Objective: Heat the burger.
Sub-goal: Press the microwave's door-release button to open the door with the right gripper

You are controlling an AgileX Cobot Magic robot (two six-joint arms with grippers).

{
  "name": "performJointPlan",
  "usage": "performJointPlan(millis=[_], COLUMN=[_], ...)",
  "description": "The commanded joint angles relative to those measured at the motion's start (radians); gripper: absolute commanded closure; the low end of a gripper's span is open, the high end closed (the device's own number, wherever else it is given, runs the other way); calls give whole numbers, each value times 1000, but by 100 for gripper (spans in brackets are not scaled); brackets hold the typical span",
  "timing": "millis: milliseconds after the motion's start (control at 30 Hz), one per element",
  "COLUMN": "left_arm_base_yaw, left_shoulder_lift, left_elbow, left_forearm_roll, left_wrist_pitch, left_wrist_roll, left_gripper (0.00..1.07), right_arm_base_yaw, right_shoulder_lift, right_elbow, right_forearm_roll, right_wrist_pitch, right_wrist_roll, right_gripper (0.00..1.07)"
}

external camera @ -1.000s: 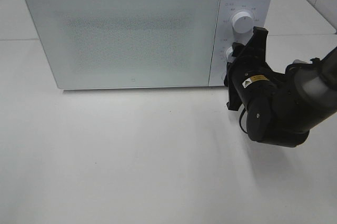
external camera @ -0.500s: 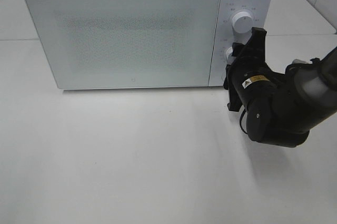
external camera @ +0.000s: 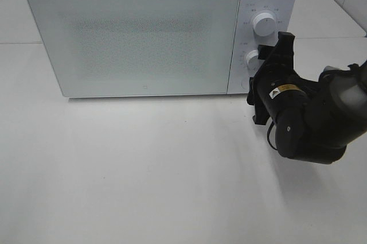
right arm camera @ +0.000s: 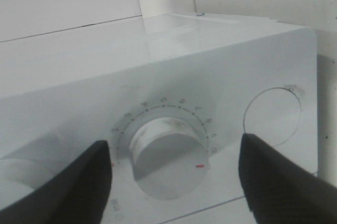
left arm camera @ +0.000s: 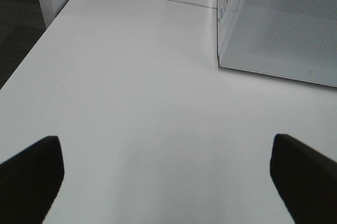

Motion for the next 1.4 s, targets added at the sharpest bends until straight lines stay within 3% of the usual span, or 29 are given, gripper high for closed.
performJointPlan(millis=[33, 267, 633, 767, 1000, 1400], left_arm_base_yaw=[0, 0, 0, 0, 0, 0], left_shoulder_lift=[-18, -18, -18, -18, -18, -18], left_elbow=[-2, -2, -2, -2, -2, -2], left_forearm_roll=[-5, -5, -5, -5, -5, -5], left_wrist_pitch=[-3, -3, -3, -3, -3, -3], left_wrist_roll=[1, 1, 1, 1, 1, 1], left_gripper=[6, 6, 6, 6, 6, 6], right_arm_base_yaw=[-3, -3, -3, -3, -6, -6], right_shoulder_lift=[-50, -159, -324, -433, -591, -698], right_elbow=[60, 198, 265, 264, 262, 262], right_forearm_roll=[-18, -106, -241, -303, -298, -299], right_wrist_pitch=[-230, -228, -191, 10, 309, 676], right_wrist_roll=[-26, -26, -133, -278, -563, -1125], right_gripper=[40, 40, 41, 41, 41, 40])
